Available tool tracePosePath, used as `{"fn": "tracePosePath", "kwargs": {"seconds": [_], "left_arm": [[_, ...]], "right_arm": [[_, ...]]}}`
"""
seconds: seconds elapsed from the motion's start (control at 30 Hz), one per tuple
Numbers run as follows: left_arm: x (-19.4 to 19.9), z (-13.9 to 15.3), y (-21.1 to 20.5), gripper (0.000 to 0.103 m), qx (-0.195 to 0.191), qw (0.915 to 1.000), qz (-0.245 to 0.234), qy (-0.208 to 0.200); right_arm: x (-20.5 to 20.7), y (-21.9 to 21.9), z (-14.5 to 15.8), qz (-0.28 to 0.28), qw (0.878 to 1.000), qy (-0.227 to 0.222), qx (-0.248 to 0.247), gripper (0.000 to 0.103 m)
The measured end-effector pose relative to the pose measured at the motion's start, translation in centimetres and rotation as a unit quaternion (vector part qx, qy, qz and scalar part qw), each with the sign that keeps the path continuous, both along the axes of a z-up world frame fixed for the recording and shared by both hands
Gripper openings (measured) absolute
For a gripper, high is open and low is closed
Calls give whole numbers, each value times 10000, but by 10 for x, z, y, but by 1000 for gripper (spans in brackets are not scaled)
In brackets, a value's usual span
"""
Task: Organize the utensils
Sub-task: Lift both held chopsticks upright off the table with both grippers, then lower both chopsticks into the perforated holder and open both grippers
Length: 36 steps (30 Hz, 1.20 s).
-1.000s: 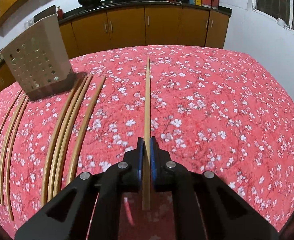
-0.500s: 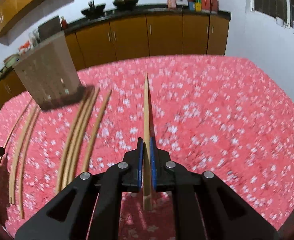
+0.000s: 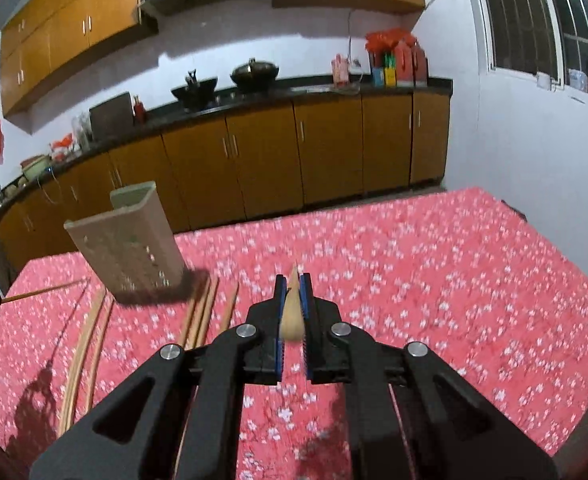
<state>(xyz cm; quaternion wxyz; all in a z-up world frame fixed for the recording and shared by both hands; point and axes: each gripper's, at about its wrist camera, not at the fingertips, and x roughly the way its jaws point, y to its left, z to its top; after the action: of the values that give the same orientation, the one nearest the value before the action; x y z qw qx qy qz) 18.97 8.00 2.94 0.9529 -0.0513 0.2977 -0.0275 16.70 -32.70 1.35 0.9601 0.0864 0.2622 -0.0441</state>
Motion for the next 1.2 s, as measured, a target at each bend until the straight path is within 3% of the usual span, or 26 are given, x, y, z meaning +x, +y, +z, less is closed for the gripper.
{"fn": "tracePosePath", "kwargs": {"seconds": [0.23, 0.53, 0.7, 0.97, 1.2], "left_arm": [[-1, 36, 7, 7, -202, 9983, 120, -534], [12, 66, 2, 7, -139, 9961, 164, -850], [19, 97, -1, 7, -223, 9929, 145, -1159], [19, 167, -19, 7, -568, 9759, 10, -2106], [24, 177, -42, 7, -961, 9667, -224, -2362]], "right_arm": [[2, -2, 22, -51, 9993, -361, -18, 8], [15, 2, 40, -6, 9984, -553, -139, 8], [25, 7, 77, 118, 9955, -935, -54, 7], [26, 21, 153, 490, 9750, -2084, 602, 7], [42, 46, 152, 919, 9680, -2228, 701, 7]]}}
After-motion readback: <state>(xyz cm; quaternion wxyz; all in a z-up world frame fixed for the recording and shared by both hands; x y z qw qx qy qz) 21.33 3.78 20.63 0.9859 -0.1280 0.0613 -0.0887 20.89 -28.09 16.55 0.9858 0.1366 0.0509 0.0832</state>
